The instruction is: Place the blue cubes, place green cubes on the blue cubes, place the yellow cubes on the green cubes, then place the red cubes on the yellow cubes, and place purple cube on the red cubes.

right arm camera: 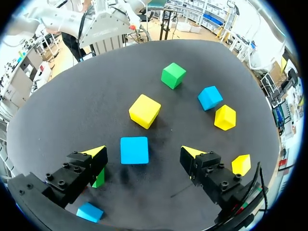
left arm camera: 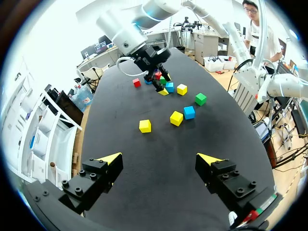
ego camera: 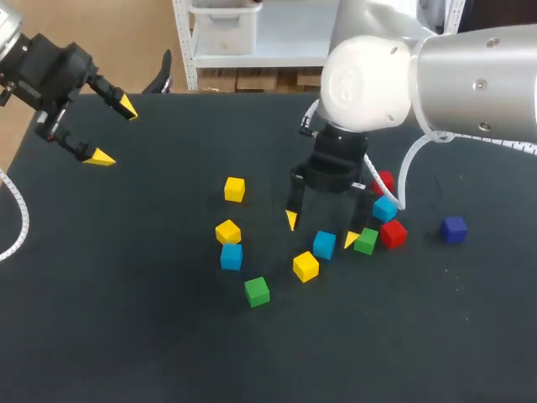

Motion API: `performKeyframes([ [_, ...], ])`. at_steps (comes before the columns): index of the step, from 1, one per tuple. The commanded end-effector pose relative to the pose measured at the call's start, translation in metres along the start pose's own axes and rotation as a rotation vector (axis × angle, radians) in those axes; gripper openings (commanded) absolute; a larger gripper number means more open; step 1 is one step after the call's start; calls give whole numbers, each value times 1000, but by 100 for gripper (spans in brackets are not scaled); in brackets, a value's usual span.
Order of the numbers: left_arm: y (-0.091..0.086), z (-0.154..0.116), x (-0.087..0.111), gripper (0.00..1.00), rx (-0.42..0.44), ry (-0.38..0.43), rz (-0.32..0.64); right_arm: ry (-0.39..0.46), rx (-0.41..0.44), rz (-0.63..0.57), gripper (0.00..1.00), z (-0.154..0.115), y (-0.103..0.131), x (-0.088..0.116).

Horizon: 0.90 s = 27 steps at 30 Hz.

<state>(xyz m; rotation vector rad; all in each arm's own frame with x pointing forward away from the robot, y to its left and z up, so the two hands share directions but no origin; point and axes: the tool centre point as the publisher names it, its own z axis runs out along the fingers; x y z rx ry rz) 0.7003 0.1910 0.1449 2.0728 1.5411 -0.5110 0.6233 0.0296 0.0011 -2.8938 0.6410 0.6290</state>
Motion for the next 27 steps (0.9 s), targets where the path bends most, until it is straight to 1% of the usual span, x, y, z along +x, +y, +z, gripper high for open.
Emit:
performKeyframes([
  [1, 0, 0, 0, 100, -2, 1, 2, 2, -11, 2, 100, 1, -2, 2],
  [4, 0, 0, 0, 100, -2, 1, 2, 5, -16, 4, 100, 2, -1, 3],
  [5, 0, 0, 0, 100, -2, 1, 2, 5, -17, 6, 97, 2, 0, 3],
  [8, 0, 0, 0, 100, -2, 1, 2, 4, -19, 9, 96, 3, 1, 3],
  [11, 0, 0, 0, 100, -2, 1, 2, 3, -25, 15, 98, 4, 2, 1],
  [14, 0, 0, 0, 100, -2, 1, 2, 2, -29, 28, 92, 4, 5, 0],
  [15, 0, 0, 0, 100, -2, 1, 2, 2, -31, 35, 85, 5, 5, 0],
  [16, 0, 0, 0, 100, -2, 1, 2, 2, -32, 42, 84, 5, 6, 1],
  [18, 0, 0, 0, 100, -2, 1, 2, 1, -34, 54, 75, 6, 7, 1],
  [19, 0, 0, 0, 100, -2, 1, 2, 1, -34, 58, 65, 6, 7, 1],
  [21, 0, 0, 0, 100, -2, 1, 2, 0, -35, 67, 50, 6, 7, 1],
  [24, 0, 0, 0, 100, -2, 1, 2, -2, -33, 78, 38, 7, 7, 1],
  [26, 0, 0, 0, 100, -2, 1, 2, -6, -31, 86, 28, 7, 8, 1],
  [27, 0, 0, 0, 100, -2, 1, 2, -6, -31, 91, 18, 7, 9, 1],
])
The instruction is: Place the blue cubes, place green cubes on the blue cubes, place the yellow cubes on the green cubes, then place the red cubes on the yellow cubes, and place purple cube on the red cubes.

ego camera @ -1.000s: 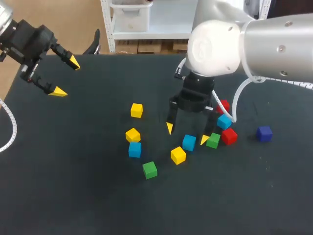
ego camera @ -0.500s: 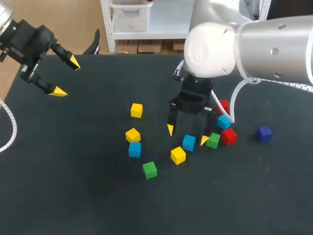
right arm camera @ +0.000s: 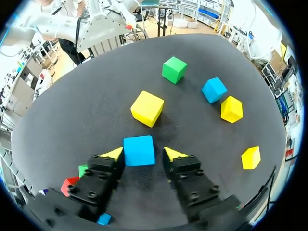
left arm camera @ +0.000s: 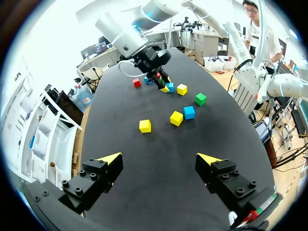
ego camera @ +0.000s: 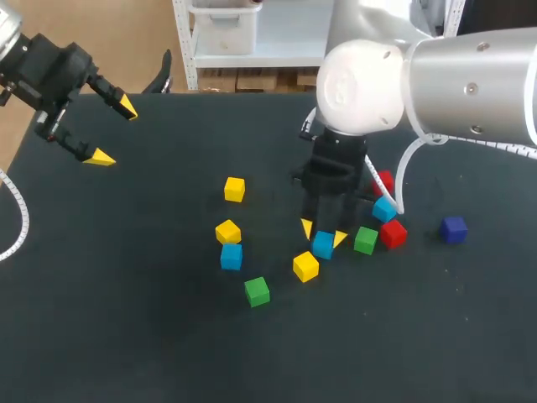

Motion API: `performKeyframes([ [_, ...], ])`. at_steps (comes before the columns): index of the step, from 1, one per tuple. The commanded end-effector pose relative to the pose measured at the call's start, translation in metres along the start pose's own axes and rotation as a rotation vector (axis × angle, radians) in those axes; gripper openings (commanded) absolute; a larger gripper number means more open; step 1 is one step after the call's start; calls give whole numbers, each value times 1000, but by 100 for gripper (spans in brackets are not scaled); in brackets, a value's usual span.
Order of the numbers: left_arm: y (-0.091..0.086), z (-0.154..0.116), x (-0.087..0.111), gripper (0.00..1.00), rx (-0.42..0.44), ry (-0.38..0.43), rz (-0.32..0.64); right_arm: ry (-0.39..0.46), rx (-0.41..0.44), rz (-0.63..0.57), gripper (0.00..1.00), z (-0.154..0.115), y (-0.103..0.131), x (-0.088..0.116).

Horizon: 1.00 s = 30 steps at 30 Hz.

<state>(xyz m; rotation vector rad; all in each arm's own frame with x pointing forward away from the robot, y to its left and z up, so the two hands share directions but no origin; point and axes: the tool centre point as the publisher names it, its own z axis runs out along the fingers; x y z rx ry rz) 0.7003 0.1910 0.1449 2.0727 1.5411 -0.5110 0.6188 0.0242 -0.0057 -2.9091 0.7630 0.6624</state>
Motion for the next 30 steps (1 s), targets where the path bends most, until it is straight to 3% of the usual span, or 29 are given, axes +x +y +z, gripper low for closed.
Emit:
performKeyframes([
  [1, 0, 0, 0, 100, -2, 1, 2, -4, 3, 13, 5, 1, 2, 0],
  [2, 0, 0, 0, 100, -2, 1, 2, -7, 3, 20, 0, 2, 3, 0],
  [8, 0, 0, 0, 100, -2, 1, 2, -59, 26, 134, 0, -2, 9, 1],
  [15, 0, 0, 0, 100, -2, 1, 2, -71, 118, 486, 0, -33, 2, 1],
  [22, 0, 0, 0, 100, -2, 1, 2, 4, 263, 834, 0, -68, -16, -12],
  [28, 0, 0, 0, 100, -2, 1, 2, 55, 365, 986, 0, -77, -30, -23],
  [30, 0, 0, 0, 100, -2, 1, 2, 36, 394, 1051, 0, -78, -35, -21],
])
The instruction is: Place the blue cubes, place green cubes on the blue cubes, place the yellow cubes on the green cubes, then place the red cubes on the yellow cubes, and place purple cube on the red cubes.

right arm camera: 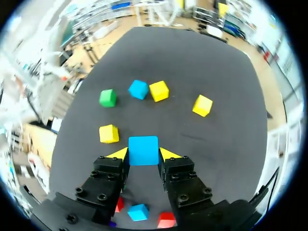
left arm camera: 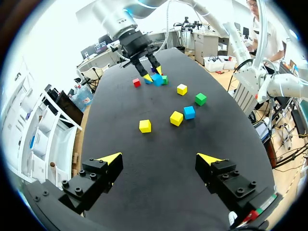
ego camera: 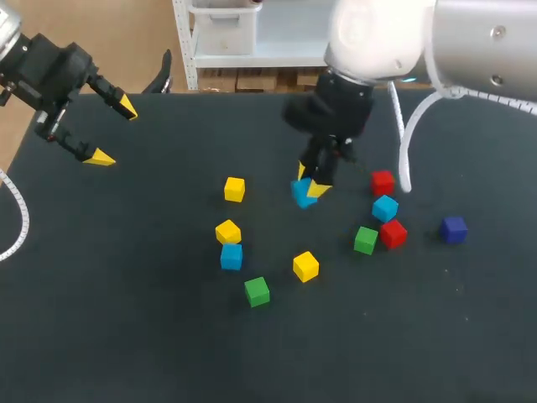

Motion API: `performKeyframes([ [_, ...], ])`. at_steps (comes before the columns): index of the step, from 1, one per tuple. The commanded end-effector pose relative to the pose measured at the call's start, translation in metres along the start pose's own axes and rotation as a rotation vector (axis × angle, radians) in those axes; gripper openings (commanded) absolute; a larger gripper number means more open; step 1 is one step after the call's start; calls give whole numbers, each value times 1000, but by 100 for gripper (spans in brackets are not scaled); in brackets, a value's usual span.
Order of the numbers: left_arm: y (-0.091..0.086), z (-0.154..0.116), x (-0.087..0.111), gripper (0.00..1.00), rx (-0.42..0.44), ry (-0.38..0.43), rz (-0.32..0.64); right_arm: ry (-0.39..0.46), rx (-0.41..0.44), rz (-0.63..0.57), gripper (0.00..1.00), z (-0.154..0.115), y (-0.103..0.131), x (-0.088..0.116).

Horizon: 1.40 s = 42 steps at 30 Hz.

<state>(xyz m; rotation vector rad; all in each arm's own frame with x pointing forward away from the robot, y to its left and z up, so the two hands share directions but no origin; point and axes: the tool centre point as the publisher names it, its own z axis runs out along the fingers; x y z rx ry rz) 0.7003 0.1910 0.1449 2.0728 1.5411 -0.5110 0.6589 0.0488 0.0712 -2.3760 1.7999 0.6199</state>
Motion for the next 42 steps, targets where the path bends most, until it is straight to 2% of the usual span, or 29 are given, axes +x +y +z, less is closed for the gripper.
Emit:
performKeyframes([
  [1, 0, 0, 0, 100, -2, 1, 2, 18, 221, 335, 0, 3, 5, -4],
  [5, 0, 0, 0, 100, -2, 1, 2, 3, 270, 420, 0, 4, -9, 0],
  [10, 0, 0, 0, 100, -2, 1, 2, -27, 318, 453, 0, 8, -28, 4],
  [16, 0, 0, 0, 100, -2, 1, 2, -42, 336, 453, 0, 20, -45, 4],
  [21, 0, 0, 0, 100, -2, 1, 2, -71, 331, 398, 0, 29, -50, 4],
  [26, 0, 0, 0, 100, -2, 1, 2, -57, 308, 355, 0, 35, -54, 9],
  [33, 0, 0, 0, 100, -2, 1, 2, -68, 307, 347, 0, 36, -54, 21],
  [42, 0, 0, 0, 100, -2, 1, 2, -70, 295, 337, 0, 42, -55, 26],
])
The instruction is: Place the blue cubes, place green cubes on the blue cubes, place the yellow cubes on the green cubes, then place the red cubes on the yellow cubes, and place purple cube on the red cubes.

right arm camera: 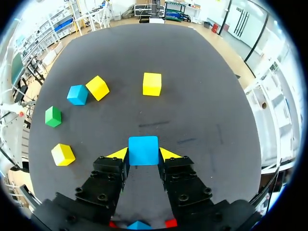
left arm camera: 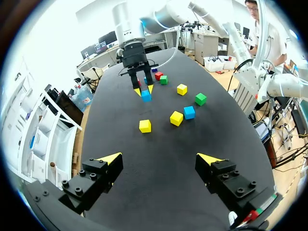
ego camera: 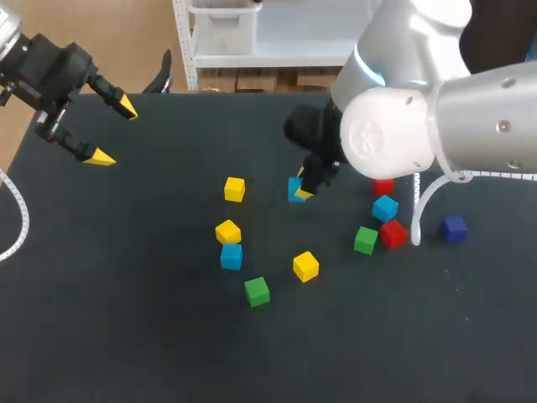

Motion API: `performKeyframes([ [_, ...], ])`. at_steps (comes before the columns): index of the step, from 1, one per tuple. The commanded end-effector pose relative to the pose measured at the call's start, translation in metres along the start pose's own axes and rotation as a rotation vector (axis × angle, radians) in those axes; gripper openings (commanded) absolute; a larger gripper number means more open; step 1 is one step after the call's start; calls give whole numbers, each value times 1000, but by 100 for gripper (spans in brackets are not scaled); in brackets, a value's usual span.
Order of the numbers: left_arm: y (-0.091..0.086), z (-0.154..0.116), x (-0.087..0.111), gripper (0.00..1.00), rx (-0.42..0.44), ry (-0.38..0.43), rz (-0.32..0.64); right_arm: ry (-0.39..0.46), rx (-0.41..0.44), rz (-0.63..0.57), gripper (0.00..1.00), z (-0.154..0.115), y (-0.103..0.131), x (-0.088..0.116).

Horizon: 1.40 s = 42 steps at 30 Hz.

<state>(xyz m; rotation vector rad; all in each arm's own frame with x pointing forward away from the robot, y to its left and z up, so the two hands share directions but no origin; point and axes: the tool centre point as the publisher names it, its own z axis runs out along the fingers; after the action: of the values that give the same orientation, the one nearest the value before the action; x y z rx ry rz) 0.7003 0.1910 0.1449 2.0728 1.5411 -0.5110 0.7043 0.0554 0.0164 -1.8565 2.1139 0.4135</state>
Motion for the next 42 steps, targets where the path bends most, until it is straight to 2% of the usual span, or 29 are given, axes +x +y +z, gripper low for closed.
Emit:
performKeyframes([
  [1, 0, 0, 0, 100, -2, 1, 2, -3, -8, -4, 0, 2, -1, 2],
  [10, 0, 0, 0, 100, -2, 1, 2, 7, -17, -12, 0, 4, 1, 10],
  [24, 0, 0, 0, 100, -2, 1, 2, 19, -32, -83, 0, 10, 8, 6],
  [42, 0, 0, 0, 100, -2, 1, 2, 47, -25, -78, 0, 14, 5, 9],
])
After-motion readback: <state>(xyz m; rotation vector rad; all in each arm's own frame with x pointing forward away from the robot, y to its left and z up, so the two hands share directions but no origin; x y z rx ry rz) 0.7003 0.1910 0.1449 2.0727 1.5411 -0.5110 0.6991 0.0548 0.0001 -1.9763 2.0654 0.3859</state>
